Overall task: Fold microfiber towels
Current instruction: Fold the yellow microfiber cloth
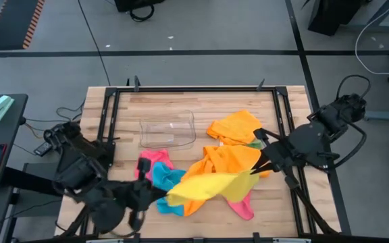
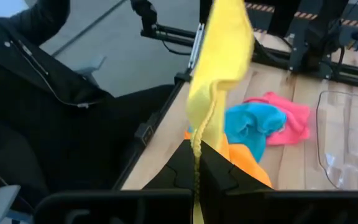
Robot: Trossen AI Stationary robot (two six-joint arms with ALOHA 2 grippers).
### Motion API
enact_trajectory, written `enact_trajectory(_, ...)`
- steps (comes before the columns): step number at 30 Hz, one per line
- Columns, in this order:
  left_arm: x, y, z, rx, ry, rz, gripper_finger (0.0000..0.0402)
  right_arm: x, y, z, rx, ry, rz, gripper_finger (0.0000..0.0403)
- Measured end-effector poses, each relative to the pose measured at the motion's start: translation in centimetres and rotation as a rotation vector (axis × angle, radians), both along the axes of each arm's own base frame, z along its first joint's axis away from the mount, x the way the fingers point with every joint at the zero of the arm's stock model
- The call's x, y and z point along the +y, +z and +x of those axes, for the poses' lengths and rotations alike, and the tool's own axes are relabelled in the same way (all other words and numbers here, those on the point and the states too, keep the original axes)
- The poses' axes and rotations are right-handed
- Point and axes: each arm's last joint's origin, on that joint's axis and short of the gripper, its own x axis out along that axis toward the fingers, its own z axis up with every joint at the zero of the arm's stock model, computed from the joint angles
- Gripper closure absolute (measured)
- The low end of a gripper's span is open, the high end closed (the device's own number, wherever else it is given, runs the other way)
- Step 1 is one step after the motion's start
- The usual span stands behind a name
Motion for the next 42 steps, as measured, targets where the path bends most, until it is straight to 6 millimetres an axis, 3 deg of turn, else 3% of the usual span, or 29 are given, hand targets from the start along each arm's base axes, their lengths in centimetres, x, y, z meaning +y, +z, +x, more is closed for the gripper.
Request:
enact_trajectory(10,-3.4,-1.1,-2.0,0.035,-0.066,-0.080,0.0380,0.4,-0.7,0.1,0.064,0.048,0.052,0.0394)
enact_trajectory(18,-6.5,-4.0,-0.6,0.096,-0.077,-0.091,0.0391,2.2,-3.7,1.4,0.198,0.030,0.063,0.0394)
enact_trajectory(24,-7.8,-4.3,0.1,0.096,-0.149,-0.162,0.0384,4.4,-4.5,1.5,0.259,0.206,0.088,0.0394)
enact_trajectory(27,-7.7,-4.2,0.1,0.096,-0.147,-0.160,0.0380,4.6,-4.7,1.6,0.260,0.208,0.068,0.0394)
enact_trajectory(32,-7.0,-4.7,0.3,0.137,-0.108,-0.128,0.0392,3.4,-5.0,2.3,0.226,0.137,-0.028,0.0394)
enact_trajectory(37,-4.9,-5.9,0.7,0.220,0.094,-0.104,0.0389,1.2,-5.6,3.9,0.168,0.042,-0.183,0.0394)
enact_trajectory(42,-3.9,-7.6,1.3,0.313,0.246,-0.084,0.0378,-1.7,-7.5,6.2,0.178,-0.057,-0.244,0.0394)
